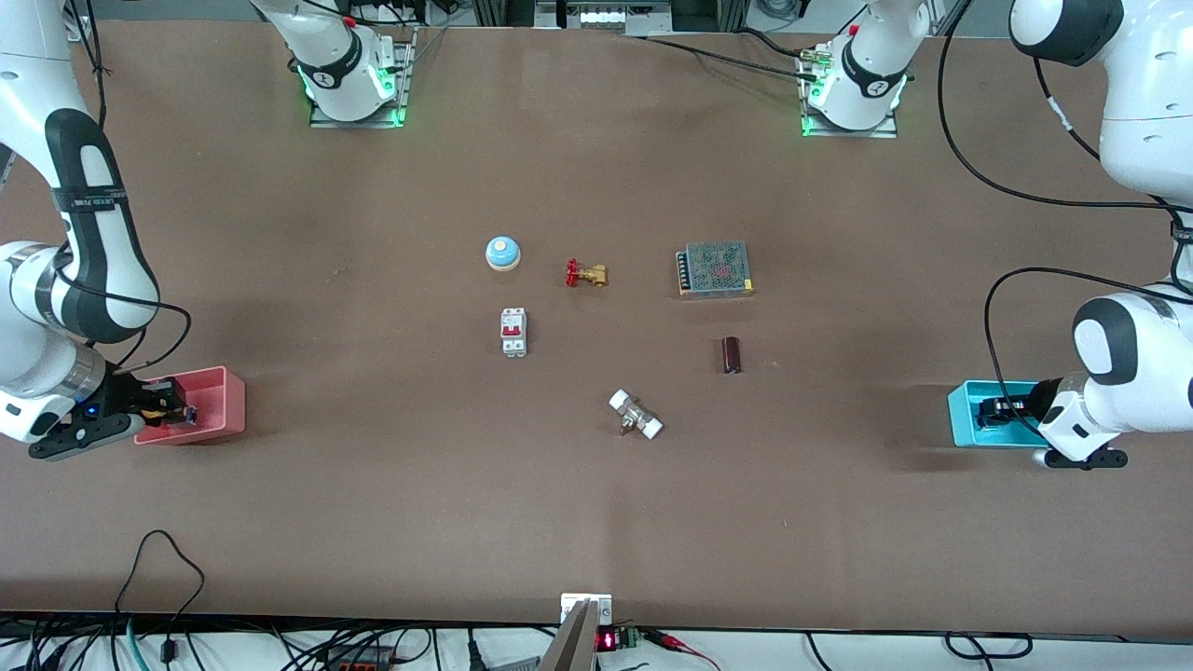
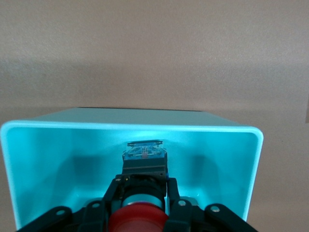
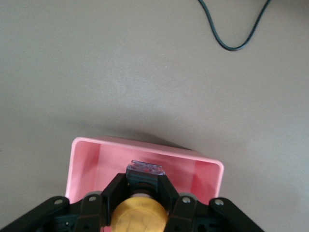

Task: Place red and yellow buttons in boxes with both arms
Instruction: 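Lower the red button into the cyan box and open the left gripper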

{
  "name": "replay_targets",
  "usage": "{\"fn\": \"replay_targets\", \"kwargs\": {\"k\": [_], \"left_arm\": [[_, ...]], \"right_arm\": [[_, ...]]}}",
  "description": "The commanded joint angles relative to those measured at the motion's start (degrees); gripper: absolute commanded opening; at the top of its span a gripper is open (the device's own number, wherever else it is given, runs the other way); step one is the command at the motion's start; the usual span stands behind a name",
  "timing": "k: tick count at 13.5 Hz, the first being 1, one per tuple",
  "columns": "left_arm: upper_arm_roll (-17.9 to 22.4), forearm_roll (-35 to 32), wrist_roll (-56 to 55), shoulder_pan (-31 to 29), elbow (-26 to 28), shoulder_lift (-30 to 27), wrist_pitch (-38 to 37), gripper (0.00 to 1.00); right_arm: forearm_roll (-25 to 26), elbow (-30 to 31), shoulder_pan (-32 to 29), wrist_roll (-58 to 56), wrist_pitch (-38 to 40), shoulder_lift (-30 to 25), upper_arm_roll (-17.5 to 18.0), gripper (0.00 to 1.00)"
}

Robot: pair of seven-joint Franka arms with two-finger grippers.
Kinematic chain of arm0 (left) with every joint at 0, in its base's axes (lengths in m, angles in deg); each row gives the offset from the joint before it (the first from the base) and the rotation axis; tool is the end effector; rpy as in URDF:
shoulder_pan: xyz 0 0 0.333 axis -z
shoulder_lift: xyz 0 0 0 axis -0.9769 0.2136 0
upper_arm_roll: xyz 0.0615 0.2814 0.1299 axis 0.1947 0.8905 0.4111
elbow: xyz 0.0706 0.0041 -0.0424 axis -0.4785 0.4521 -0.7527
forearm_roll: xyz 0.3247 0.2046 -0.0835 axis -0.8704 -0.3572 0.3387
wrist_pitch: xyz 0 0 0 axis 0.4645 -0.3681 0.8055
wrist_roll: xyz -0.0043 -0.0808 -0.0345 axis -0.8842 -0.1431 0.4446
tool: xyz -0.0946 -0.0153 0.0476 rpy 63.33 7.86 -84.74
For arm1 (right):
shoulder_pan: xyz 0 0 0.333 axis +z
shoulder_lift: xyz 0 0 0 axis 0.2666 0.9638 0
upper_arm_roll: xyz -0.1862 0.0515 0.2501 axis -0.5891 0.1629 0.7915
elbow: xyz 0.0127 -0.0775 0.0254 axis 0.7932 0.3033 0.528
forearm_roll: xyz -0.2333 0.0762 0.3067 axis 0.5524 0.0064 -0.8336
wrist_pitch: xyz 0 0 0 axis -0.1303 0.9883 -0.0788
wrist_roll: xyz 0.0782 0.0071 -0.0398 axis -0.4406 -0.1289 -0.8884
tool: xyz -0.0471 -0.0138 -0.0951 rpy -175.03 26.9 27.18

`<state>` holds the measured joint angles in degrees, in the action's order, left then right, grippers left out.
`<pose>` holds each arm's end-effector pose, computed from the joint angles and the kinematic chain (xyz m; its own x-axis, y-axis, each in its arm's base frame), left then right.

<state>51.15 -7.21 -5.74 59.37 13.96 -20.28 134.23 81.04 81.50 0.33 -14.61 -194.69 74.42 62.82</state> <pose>0.6818 0.1779 0.2006 0.9899 0.0410 -0.1359 0.0501 -0.9967 0.0645 0.6893 -0.1528 0.2659 0.9254 0.3640 0.1053 0.3627 -0.9314 0.0315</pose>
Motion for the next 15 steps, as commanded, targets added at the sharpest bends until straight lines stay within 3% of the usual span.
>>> {"fn": "replay_targets", "kwargs": {"k": [1,2,6,8,15], "left_arm": [[0.3,-0.5,0.4,0.4,-1.4,1.0,0.6,0.91],[0.3,-0.6,0.4,0.8,-1.3,0.4,0.5,1.0],[0.2,-0.5,0.5,1.9,-0.4,-6.2,0.1,1.0],[0.3,-0.5,0.3,4.8,2.5,-13.2,-0.9,1.0],[1.2,-0.4,-11.7,12.7,3.5,-26.8,-14.1,1.0]], "right_arm": [[0.4,-1.1,-0.6,0.5,-0.5,1.5,1.7,0.36],[0.4,-0.8,-0.6,0.5,-0.6,1.8,1.6,0.36],[0.8,-0.6,-0.6,0.4,-1.4,2.4,1.7,0.37],[0.8,-0.6,-0.6,0.3,-1.4,2.5,1.7,0.37],[1.0,-0.6,-1.1,-0.2,-1.4,2.7,1.6,0.37]]}}
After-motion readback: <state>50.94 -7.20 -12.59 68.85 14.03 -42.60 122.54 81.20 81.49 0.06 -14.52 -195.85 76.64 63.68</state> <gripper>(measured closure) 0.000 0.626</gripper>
